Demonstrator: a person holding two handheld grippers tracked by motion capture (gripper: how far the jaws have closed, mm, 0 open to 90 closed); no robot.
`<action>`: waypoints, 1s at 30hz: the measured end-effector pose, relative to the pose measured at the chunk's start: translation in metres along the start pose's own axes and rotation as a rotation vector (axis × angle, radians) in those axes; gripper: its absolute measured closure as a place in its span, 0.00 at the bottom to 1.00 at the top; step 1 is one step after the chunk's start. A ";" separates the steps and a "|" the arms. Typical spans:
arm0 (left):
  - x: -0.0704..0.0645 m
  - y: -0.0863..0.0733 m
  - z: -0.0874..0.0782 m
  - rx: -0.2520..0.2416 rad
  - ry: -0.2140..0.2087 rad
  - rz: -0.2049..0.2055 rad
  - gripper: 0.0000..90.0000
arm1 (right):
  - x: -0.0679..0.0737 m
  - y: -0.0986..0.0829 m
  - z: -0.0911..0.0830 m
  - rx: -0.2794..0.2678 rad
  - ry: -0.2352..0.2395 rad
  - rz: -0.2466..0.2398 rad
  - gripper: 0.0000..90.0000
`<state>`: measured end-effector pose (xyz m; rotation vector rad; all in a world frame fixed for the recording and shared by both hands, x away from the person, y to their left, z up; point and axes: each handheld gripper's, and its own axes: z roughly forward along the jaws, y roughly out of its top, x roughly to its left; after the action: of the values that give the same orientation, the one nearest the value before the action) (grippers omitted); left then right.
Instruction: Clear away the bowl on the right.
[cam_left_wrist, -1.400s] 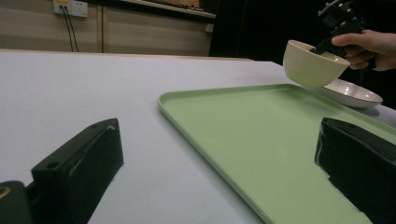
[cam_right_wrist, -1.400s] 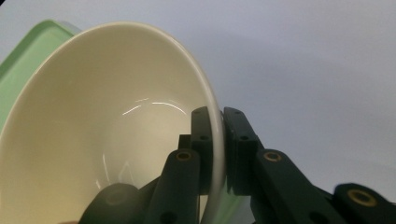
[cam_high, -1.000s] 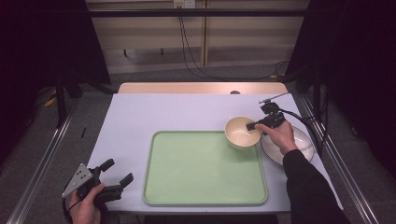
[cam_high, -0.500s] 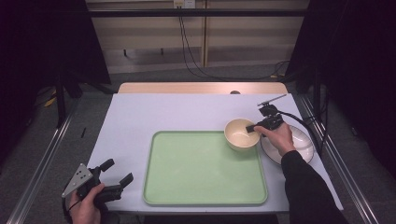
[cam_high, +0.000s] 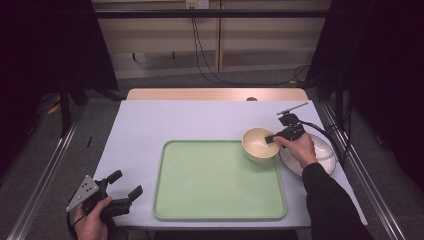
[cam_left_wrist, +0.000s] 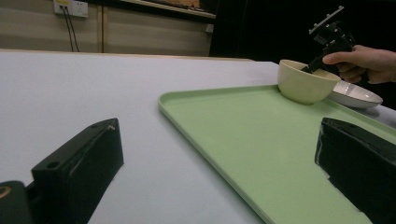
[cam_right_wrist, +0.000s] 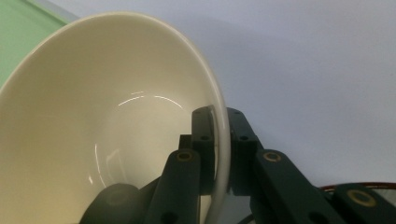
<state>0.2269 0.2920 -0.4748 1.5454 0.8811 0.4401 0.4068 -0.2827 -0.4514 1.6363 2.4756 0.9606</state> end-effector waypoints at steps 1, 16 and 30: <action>0.000 0.000 0.000 0.000 0.000 0.000 0.01 | 0.000 0.000 0.000 -0.001 -0.003 0.004 0.94; 0.000 0.000 0.000 0.000 0.000 -0.002 0.01 | 0.002 -0.007 -0.002 -0.025 -0.025 -0.025 0.94; -0.001 0.000 0.000 -0.001 -0.002 -0.003 0.01 | 0.003 -0.011 -0.002 -0.101 -0.028 -0.093 0.74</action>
<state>0.2269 0.2913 -0.4747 1.5433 0.8817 0.4371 0.3959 -0.2839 -0.4539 1.4815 2.4175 1.0255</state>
